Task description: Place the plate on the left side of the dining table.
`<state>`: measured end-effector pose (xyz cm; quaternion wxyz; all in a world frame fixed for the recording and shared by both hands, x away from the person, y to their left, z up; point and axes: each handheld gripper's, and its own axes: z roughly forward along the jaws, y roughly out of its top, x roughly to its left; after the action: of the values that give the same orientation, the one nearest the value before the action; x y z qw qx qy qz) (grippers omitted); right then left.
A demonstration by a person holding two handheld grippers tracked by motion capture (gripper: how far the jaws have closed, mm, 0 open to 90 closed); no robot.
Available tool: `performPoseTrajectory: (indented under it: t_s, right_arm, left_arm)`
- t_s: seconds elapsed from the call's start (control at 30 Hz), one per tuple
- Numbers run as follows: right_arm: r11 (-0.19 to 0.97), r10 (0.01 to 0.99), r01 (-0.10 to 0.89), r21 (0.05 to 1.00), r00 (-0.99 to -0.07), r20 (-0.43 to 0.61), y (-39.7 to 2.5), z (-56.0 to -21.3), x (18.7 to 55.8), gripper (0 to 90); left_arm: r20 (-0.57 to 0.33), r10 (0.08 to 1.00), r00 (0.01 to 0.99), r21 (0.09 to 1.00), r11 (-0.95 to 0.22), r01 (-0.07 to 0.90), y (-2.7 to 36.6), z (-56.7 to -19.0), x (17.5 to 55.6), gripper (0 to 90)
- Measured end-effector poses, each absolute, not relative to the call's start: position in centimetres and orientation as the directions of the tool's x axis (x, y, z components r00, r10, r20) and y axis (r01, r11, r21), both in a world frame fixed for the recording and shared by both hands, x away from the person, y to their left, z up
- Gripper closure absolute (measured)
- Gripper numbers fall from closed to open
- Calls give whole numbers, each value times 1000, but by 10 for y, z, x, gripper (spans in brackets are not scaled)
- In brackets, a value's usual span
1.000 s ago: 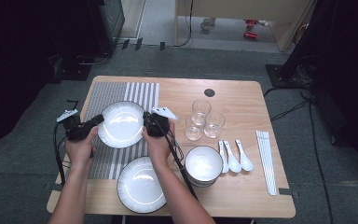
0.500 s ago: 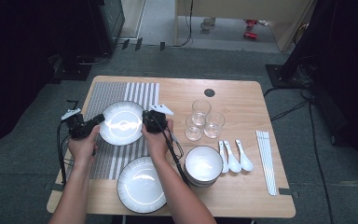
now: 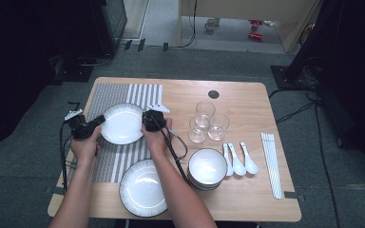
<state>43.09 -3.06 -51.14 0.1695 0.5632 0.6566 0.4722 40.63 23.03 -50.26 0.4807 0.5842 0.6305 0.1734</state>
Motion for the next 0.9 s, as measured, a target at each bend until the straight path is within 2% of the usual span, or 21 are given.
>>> performPoseTrajectory:
  t_s: [0.4,0.57,0.6,0.63,0.67,0.73,0.77,0.8,0.9]
  right_arm:
    - [-21,919,586,810,-307,246,-21,-515,443,828]
    - [28,934,550,834,-313,175,-16,-508,448,898]
    - [24,931,538,842,-318,177,-15,-504,449,900]
    - [-32,880,557,830,-378,287,-12,-501,450,900]
    - [-50,839,572,818,-420,345,-7,-500,449,900]
    - [81,866,514,854,-460,195,12,-494,441,900]
    - [110,861,477,872,-484,156,19,-491,438,900]
    - [92,851,481,872,-492,182,20,-489,438,898]
    - [52,880,521,852,-427,207,13,-487,442,893]
  left_arm:
    - [-403,906,127,781,268,565,233,-508,414,880]
    - [-403,907,124,786,274,555,233,-509,416,879]
    - [-406,903,138,787,269,556,232,-509,416,882]
    - [-401,903,151,788,257,560,230,-509,417,881]
    - [-388,908,160,785,234,573,226,-510,418,881]
    - [-393,912,115,764,254,593,224,-513,419,871]
    - [-410,906,106,756,273,595,226,-514,418,869]
    - [-414,904,111,758,274,591,227,-513,418,874]
    - [-380,918,116,775,247,582,226,-512,417,876]
